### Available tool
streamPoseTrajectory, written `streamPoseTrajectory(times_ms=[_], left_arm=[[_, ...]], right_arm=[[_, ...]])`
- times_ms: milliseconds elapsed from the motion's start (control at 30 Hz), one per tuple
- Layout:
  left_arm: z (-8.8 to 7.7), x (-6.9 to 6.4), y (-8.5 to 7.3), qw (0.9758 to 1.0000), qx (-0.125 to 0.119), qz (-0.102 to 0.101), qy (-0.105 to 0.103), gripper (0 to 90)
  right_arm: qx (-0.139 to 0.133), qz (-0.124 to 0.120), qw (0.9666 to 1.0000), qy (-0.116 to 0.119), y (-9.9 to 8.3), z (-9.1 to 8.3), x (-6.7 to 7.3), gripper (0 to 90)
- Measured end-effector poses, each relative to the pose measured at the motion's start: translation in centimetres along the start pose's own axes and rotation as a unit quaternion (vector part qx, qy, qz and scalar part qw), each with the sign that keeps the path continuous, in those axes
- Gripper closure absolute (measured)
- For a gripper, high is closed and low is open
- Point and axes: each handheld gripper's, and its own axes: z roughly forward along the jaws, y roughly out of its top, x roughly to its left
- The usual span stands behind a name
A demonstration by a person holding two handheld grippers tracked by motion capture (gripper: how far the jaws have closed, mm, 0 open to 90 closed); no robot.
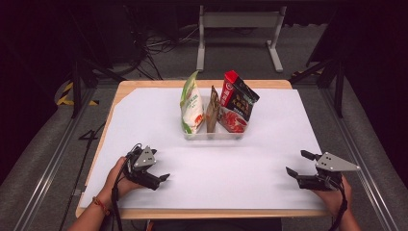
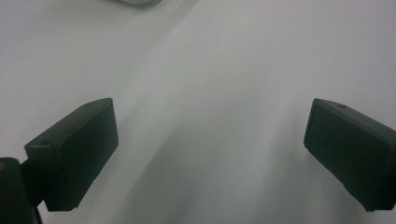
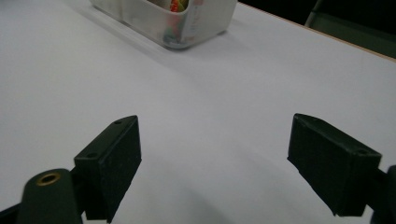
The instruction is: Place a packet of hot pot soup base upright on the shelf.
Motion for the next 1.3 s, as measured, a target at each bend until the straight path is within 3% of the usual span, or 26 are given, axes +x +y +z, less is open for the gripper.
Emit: streamPoseTrajectory(times_ms=[167, 667, 900, 1300], left_arm=[[-0.4, -0.2, -0.3, 1.0, -0.004, -0.001, 0.001, 3.6], [-0.7, 0.0, -0.6, 1.0, -0.006, -0.003, 0.003, 3.7], [-0.8, 0.0, -0.6, 1.0, -0.007, -0.005, 0.002, 3.7], [-0.7, -0.1, -0.6, 1.0, -0.005, -0.006, 0.002, 3.8]], right_arm=[[-0.005, -0.015, 0.9999, 0.0, 0.5, 0.1, 0.5, 18.0], [0.012, -0.015, 0.9997, 0.013, 0.6, 1.4, 0.9, 17.8], [0.004, -0.009, 0.9998, 0.016, 0.7, 1.4, 1.0, 17.8], [0.005, -0.02, 0.9994, 0.028, 1.1, 1.7, 1.6, 18.0]])
